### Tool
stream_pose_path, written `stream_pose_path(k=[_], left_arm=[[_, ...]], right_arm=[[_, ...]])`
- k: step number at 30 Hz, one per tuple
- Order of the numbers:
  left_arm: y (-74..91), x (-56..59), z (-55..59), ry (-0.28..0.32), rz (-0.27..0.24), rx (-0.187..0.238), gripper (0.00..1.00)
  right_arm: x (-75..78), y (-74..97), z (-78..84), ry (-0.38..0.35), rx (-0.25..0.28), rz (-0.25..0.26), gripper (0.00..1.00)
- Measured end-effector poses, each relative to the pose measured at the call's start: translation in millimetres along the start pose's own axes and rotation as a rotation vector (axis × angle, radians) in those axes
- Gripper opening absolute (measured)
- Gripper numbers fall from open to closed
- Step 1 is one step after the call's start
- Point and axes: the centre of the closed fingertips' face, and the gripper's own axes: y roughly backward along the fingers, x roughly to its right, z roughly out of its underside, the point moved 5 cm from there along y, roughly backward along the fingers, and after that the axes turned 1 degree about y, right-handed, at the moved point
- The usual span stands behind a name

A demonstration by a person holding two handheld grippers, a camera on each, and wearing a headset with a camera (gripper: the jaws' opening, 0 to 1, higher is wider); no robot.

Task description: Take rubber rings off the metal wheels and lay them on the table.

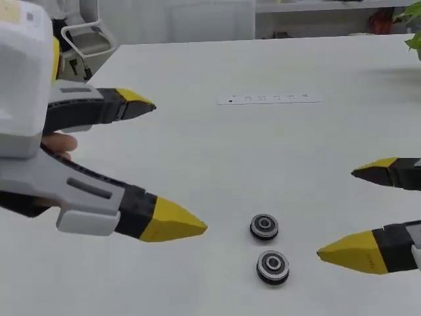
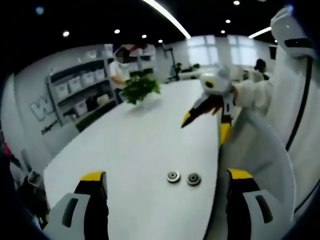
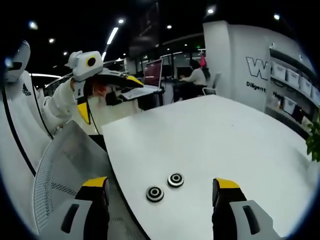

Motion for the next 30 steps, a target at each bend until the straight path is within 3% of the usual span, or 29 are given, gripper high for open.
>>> stream_pose_path(k=[4,9,14,16,21,23,25,30], left_arm=[[-10.1,-0.8,-12.8,-0.04,0.021,0.037,1.0],[-28.6,-1.1,-18.9,-0.066,0.049,0.075,0.98],[-46.1,-4.5,-26.6,-0.009,0.066,0.195,0.92],[-52.4,-8.2,-25.2,0.01,0.057,0.222,0.91],[-66.5,-10.0,-13.7,-0.02,0.048,0.247,0.84],[-72.0,-10.1,-7.6,-0.006,0.054,0.264,0.81],[-76.7,-9.3,-2.1,0.023,0.065,0.289,0.76],[-83.1,-8.7,11.3,0.07,0.071,0.332,0.71]], right_arm=[[3.4,-2.0,-9.4,0.013,0.029,-0.005,0.84],[6.3,-4.9,-22.1,0.029,0.085,-0.016,0.85],[13.4,-10.0,-34.7,0.037,0.141,-0.014,0.82],[16.3,-13.7,-38.6,0.042,0.148,-0.014,0.81],[19.8,-24.2,-44.3,0.059,0.186,-0.034,0.77],[20.5,-28.7,-44.2,0.057,0.212,-0.047,0.76],[22.4,-31.4,-42.3,0.09,0.228,-0.042,0.7],[23.0,-36.7,-27.6,0.032,0.227,-0.077,0.69]])
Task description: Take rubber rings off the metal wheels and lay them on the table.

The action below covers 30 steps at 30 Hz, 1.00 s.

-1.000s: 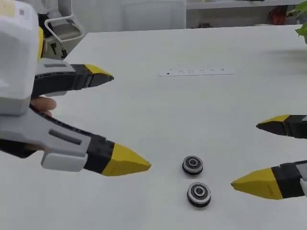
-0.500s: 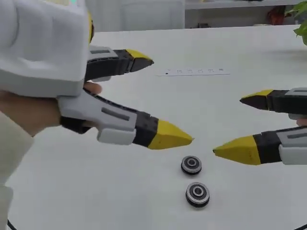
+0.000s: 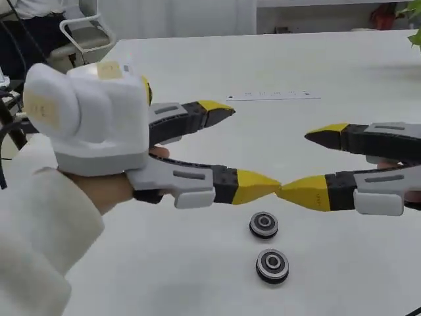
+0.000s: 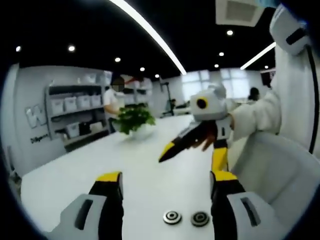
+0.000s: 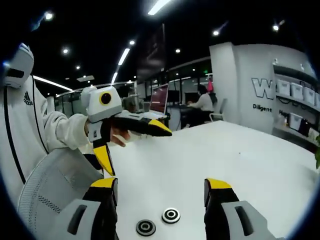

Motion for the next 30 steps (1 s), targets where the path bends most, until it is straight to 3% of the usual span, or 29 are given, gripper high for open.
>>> stream_pose_path(k=[3,7,10,18,20,21,24,30], left_arm=[[-2.4,-0.9,9.8,0.01,-0.008,-0.015,0.62],[-5.6,0.7,20.1,0.022,-0.012,-0.031,0.6],[-11.5,6.9,29.5,0.085,0.001,-0.017,0.56],[-24.6,20.4,59.9,0.081,0.071,-0.135,0.46],[-25.2,23.3,66.5,0.08,0.083,-0.165,0.46],[-25.7,26.2,70.7,0.094,0.099,-0.179,0.46],[-26.9,31.4,78.1,0.099,0.112,-0.199,0.45],[-34.4,45.3,94.4,0.084,0.186,-0.242,0.38]], right_arm=[[0.4,-1.4,14.7,-0.035,-0.017,-0.01,0.66],[-3.1,-3.6,31.9,-0.068,-0.059,-0.023,0.64],[-12.6,-9.4,44.8,-0.063,-0.113,-0.053,0.63],[-32.6,-23.3,68.3,-0.081,-0.193,-0.132,0.49],[-34.1,-26.4,77.4,-0.078,-0.234,-0.138,0.48],[-33.6,-26.4,85.6,-0.067,-0.282,-0.145,0.48],[-37.3,-28.2,95.5,-0.071,-0.32,-0.166,0.48],[-36.9,-29.8,111.3,-0.023,-0.39,-0.169,0.45]])
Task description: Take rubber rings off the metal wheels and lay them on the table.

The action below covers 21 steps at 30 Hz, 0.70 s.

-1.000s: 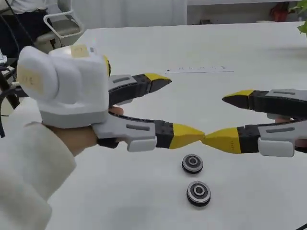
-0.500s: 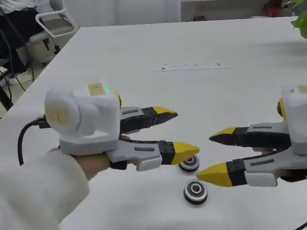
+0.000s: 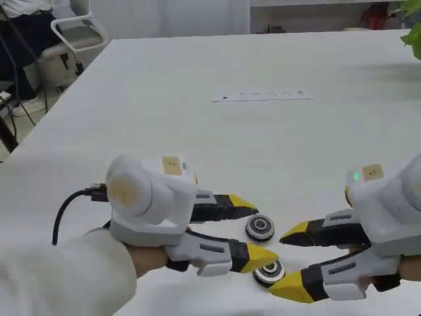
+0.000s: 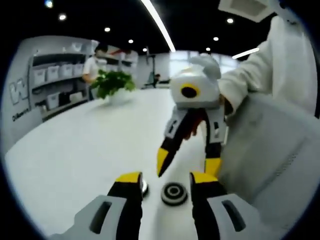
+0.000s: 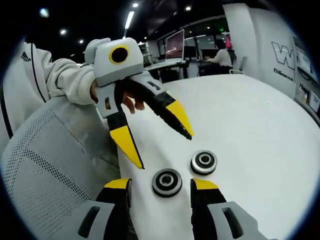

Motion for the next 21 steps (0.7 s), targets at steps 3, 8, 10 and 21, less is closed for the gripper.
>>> stream_pose_path(k=[3,8,10,21], left_arm=[[-5.6,3.6,9.9,-0.041,0.016,-0.049,0.34],[-11.7,3.7,20.5,-0.04,0.02,-0.087,0.29],[-13.2,2.8,23.9,-0.044,0.017,-0.101,0.27],[-22.5,6.6,31.5,-0.056,0.04,-0.131,0.2]], right_arm=[[3.3,-2.1,4.5,0.003,-0.016,0.006,0.4],[7.1,-2.7,9.3,0.0,-0.036,0.02,0.36],[7.9,-3.2,11.0,0.003,-0.052,0.024,0.34],[9.0,-6.8,12.6,0.037,-0.066,0.025,0.3]])
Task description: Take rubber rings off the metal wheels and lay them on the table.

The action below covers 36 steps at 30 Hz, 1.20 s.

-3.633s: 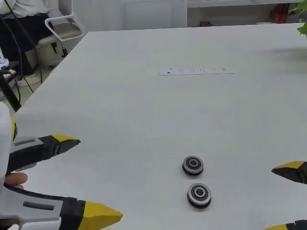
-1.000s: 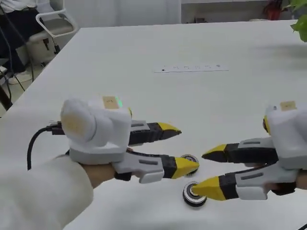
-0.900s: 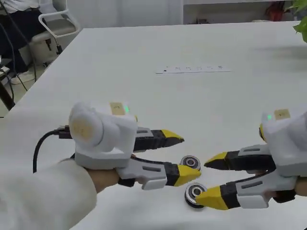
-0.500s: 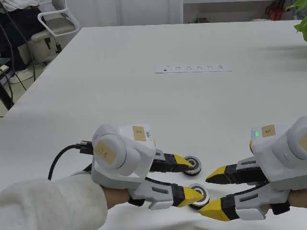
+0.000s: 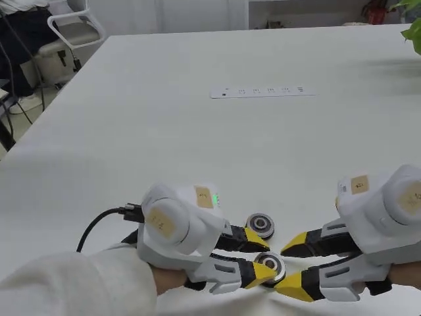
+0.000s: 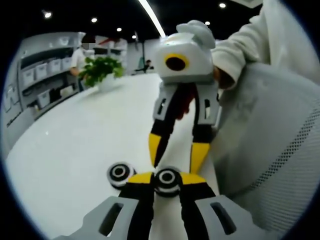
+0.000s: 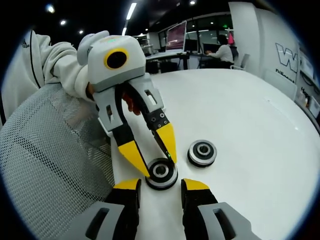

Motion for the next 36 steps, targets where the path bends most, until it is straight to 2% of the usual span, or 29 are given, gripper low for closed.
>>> stream_pose_path(k=[1,3,11,16,22,30,36], left_arm=[[0.5,-0.3,3.6,0.006,0.003,-0.013,0.19],[-0.6,-1.1,1.2,0.009,0.004,0.003,0.18],[-0.6,-0.1,3.1,0.004,0.011,0.011,0.15],[-0.7,-0.2,2.7,-0.015,0.01,0.014,0.15],[-0.1,-0.1,2.6,-0.015,0.008,0.017,0.15],[0.6,0.5,2.6,-0.016,0.005,0.021,0.14],[1.3,0.8,2.8,-0.014,0.004,0.023,0.14]], right_arm=[[0.0,-0.5,0.2,0.005,-0.003,0.0,0.29],[0.1,-1.1,0.8,0.013,-0.008,0.001,0.28],[0.5,-2.3,2.3,0.033,-0.021,0.008,0.25],[1.3,-1.2,2.5,0.032,-0.016,0.009,0.21],[1.6,-1.6,7.6,0.068,-0.058,0.011,0.11],[3.1,-0.3,8.3,0.087,-0.074,0.023,0.04],[5.7,0.5,8.0,0.062,-0.084,0.038,0.0]])
